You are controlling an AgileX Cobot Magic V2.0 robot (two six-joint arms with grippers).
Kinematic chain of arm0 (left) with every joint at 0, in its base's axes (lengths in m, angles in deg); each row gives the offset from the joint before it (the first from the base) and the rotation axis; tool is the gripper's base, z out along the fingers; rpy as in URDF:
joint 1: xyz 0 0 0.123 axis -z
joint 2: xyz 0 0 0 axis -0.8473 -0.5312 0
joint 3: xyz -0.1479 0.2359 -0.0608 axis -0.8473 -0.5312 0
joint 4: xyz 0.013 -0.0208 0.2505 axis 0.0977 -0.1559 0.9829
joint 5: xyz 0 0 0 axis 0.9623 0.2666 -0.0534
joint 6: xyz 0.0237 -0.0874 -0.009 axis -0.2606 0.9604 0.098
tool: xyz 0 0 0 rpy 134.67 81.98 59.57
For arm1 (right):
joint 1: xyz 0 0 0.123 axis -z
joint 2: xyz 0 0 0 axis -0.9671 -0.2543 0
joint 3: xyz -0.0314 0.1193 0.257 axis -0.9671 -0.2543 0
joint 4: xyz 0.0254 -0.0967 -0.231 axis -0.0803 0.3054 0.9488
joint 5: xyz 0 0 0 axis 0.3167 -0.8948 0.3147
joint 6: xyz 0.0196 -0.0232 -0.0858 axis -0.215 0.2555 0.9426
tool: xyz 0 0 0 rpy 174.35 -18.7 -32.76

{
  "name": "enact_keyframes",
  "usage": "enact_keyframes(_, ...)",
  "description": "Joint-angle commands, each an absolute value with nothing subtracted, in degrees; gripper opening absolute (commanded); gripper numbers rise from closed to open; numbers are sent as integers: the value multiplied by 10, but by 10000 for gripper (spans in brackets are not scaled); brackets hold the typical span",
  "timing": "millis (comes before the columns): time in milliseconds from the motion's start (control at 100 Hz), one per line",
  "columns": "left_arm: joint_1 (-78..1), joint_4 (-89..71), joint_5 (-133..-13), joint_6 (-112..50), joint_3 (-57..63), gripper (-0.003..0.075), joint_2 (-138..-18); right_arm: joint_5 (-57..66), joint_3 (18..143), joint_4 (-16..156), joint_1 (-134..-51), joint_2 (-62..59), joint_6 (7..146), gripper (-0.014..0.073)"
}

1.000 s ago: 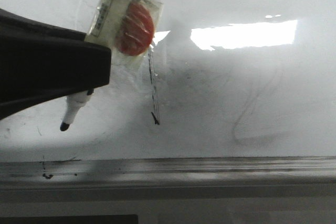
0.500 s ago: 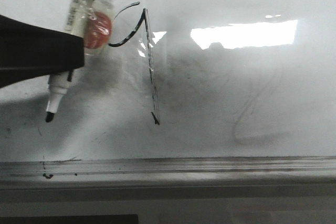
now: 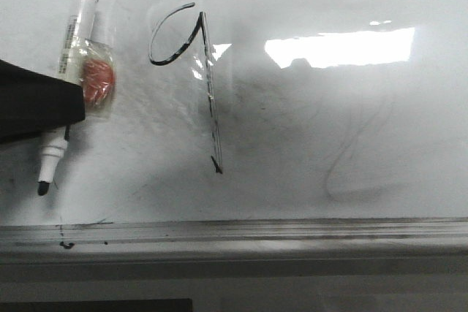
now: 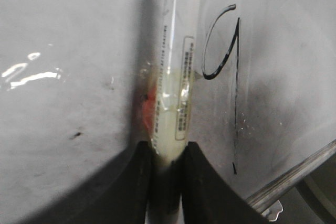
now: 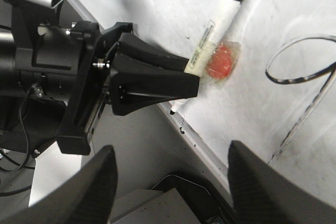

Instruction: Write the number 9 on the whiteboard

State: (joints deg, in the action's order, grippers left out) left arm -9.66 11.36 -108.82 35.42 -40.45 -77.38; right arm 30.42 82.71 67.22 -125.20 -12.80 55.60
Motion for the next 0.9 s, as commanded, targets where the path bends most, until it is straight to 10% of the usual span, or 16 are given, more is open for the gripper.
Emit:
enact_keyframes(0, -95, 101, -1107, 354, -391, -20, -770, 264, 847, 667, -1251, -117, 558, 397)
enact_keyframes(260, -95, 104, -1107, 354, -391, 0, -770, 262, 847, 667, -1251, -117, 558, 397)
enact_keyframes(530, -95, 106, -1138, 354, -391, 330, -768, 259, 847, 696, -1251, -111, 558, 275)
enact_keyframes(740, -95, 124, -1138, 347, -391, 332, -717, 210, 816, 741, -1251, -59, 558, -72)
enact_keyframes(890, -95, 134, -1125, 315, -392, 216, -643, 147, 746, 785, -1251, 19, 558, -65)
